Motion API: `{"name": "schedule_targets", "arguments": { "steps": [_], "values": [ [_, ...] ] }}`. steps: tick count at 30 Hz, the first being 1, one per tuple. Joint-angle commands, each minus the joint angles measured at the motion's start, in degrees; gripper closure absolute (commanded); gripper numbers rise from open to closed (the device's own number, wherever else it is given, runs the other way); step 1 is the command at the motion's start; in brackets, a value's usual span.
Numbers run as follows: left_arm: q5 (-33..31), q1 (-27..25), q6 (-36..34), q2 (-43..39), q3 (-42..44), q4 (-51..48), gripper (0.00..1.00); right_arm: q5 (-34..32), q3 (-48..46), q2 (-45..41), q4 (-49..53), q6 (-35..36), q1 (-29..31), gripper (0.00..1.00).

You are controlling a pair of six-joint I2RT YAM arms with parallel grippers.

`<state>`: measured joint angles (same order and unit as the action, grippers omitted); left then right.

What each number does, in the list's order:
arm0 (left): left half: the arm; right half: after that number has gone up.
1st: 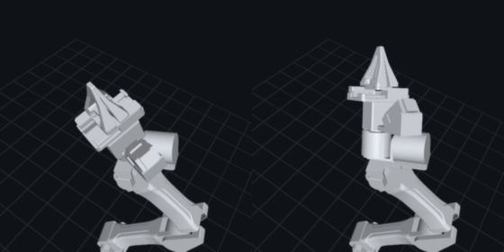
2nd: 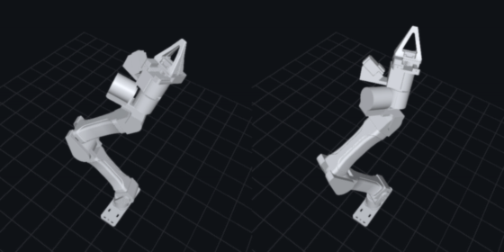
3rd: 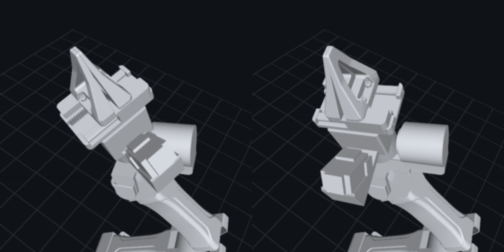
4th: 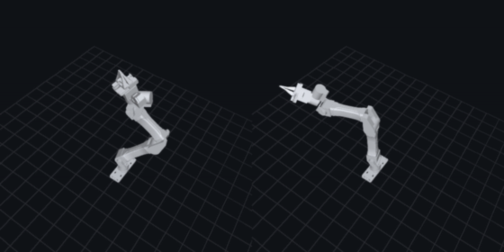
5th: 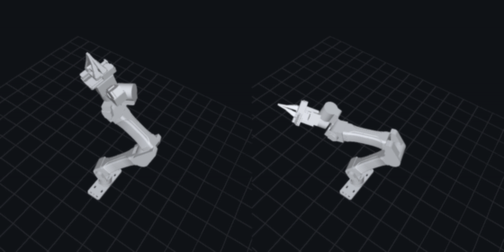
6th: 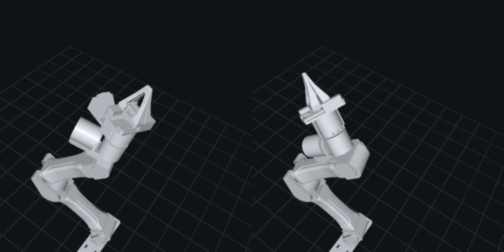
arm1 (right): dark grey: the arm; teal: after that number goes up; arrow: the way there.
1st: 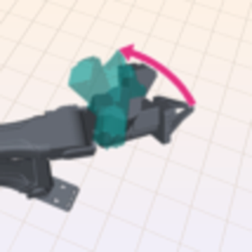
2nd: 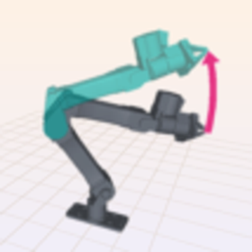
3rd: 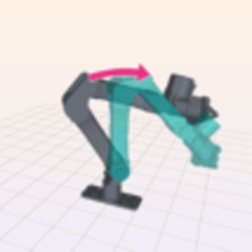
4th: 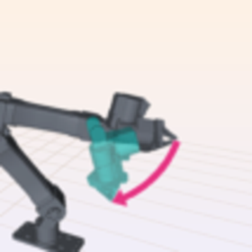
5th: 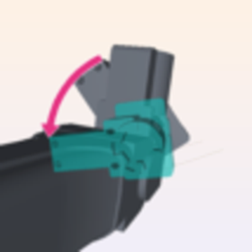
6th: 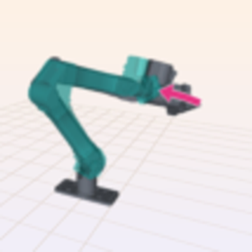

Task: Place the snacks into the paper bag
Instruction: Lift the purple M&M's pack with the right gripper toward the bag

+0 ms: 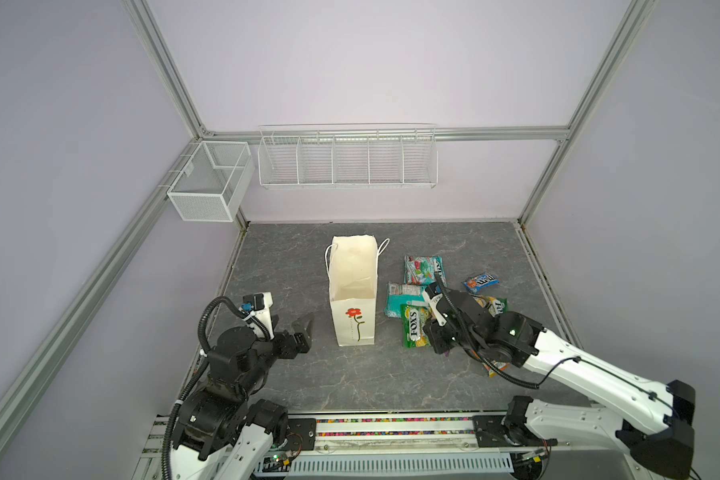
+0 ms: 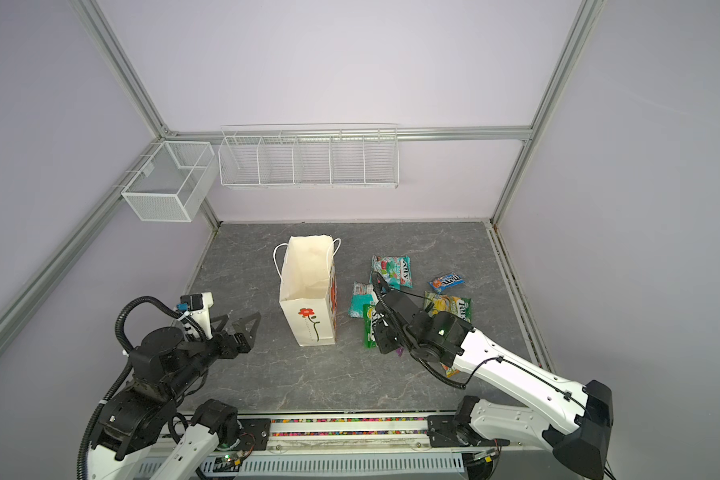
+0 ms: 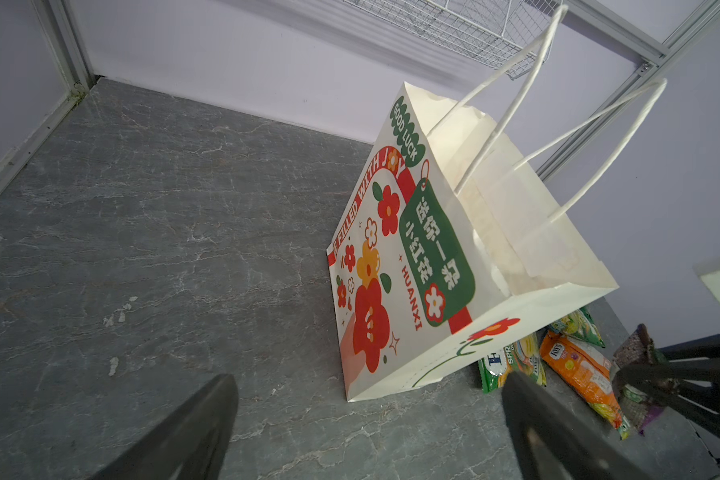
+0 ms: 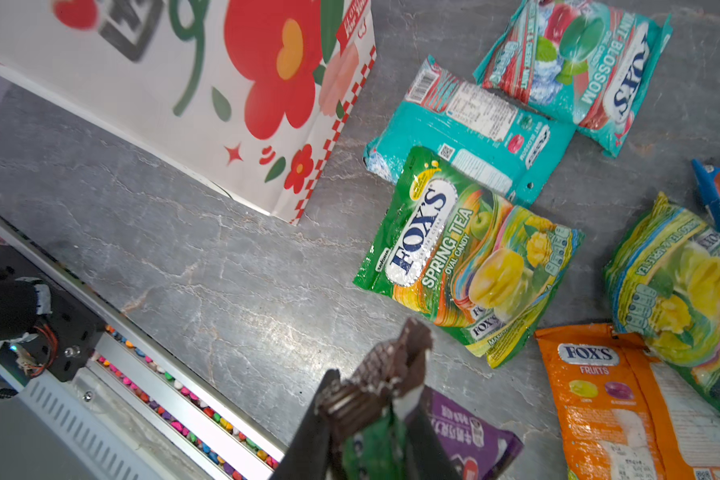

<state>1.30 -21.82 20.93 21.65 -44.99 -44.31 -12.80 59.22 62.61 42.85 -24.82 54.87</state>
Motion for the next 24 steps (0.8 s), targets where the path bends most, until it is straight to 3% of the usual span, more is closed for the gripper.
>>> {"name": "schedule_targets", "arguments": {
  "steps": [1, 24],
  "values": [
    [-0.54, -0.21, -0.27, -0.04, 0.49, 0.54, 0.01, -1.09, 3.42, -0.83, -0.74, 2.46, 0.32, 0.77],
    [0.17, -0.16, -0.37, 0.32, 0.71, 1.07, 0.01, 1.45, 18.41, 2.07, -3.05, 9.98, 0.32, 0.78]
  ]
}}
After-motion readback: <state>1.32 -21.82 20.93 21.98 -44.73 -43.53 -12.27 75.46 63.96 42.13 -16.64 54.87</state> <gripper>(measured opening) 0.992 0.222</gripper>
